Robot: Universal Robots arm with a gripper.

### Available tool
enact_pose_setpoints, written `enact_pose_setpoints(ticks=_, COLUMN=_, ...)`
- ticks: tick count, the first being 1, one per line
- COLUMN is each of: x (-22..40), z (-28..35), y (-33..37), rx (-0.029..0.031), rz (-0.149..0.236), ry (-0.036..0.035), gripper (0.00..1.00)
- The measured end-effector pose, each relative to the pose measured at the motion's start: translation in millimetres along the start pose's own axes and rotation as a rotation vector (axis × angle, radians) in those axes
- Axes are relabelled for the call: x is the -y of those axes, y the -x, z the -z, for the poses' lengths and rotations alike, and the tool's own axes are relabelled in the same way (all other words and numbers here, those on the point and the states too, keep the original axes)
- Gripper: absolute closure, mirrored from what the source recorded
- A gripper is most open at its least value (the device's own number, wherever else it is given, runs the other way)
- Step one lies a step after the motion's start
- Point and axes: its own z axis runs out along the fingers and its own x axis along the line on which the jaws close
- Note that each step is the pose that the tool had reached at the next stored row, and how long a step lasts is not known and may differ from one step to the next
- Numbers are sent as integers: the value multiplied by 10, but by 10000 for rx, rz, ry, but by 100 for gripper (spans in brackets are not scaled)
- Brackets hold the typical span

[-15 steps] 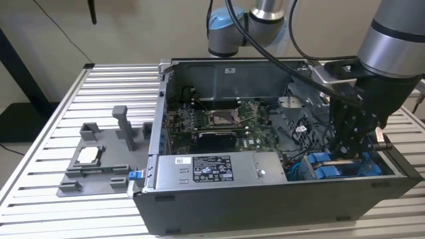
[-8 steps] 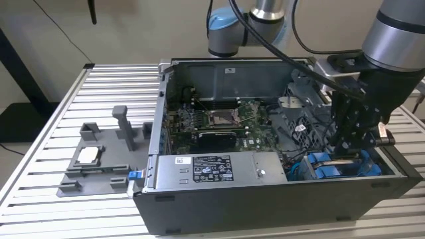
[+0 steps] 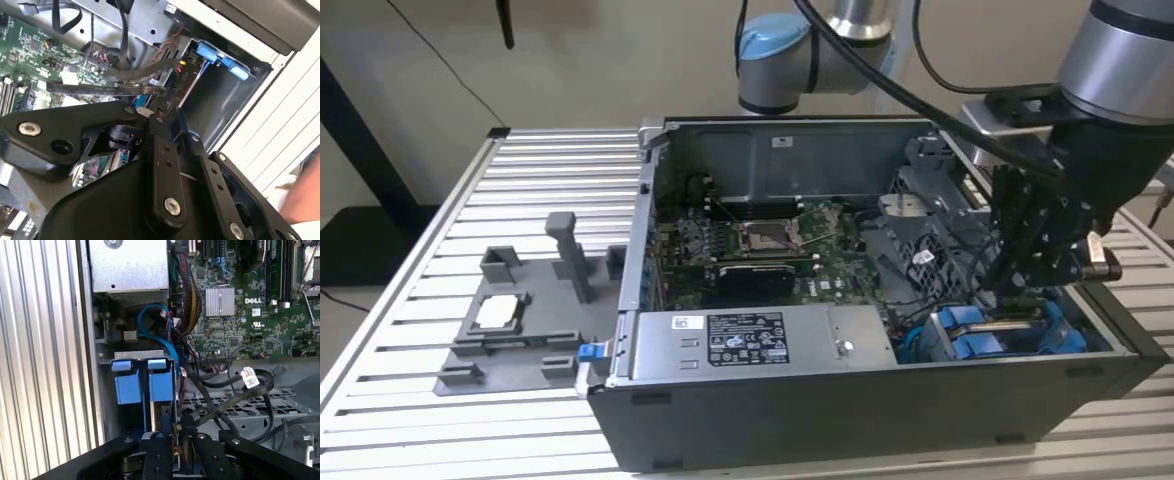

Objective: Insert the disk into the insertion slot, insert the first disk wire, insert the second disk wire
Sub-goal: 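Insert the second disk wire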

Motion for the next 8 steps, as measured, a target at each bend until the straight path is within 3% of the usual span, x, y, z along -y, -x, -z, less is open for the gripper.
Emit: enact_pose_setpoints(ticks=8, x=-4, z=7, y=0, rx=1, rz=-8, ry=0, gripper=76)
